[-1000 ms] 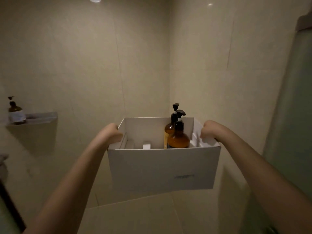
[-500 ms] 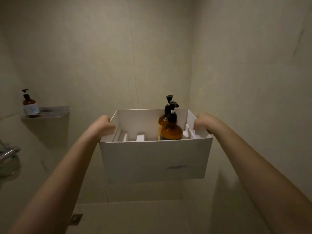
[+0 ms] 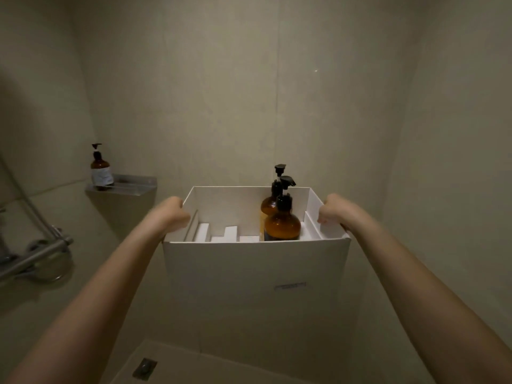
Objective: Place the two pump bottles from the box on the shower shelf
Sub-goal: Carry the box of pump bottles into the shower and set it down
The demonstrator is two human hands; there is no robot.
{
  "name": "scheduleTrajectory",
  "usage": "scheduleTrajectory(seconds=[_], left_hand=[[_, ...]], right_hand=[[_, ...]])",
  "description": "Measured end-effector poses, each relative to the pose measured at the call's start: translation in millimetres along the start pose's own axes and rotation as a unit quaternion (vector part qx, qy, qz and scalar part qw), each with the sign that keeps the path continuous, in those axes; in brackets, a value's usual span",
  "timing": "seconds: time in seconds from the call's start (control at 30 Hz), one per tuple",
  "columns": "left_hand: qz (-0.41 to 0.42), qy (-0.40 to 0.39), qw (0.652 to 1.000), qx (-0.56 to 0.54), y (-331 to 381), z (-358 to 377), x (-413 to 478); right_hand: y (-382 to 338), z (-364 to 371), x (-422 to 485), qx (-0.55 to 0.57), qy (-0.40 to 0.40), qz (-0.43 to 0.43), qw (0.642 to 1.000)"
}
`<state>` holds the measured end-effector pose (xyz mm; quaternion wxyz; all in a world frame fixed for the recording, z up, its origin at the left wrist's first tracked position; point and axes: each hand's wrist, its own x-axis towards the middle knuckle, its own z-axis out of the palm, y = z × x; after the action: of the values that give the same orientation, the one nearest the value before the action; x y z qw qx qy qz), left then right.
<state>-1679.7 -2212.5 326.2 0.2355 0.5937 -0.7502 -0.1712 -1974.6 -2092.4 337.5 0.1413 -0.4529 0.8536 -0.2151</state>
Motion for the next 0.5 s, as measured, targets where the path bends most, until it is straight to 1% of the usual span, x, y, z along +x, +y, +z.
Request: scheduleTrajectory(seconds=[0.23, 0.4, 0.5], left_hand=[[-0.045, 0.052, 0.997, 0.02, -21, -19, 87], [-0.115, 0.071, 0.99, 0.033, -35, -32, 117], [-0.143, 0.084, 0.985, 0.034, -41, -42, 130]], right_hand=[[-63, 18, 111, -0.005, -0.036, -0.061, 0.997], [-109, 29, 166, -0.018, -0.061, -0.121, 0.991], [-136, 41, 197, -0.03, -0.077, -0.161, 0.983]])
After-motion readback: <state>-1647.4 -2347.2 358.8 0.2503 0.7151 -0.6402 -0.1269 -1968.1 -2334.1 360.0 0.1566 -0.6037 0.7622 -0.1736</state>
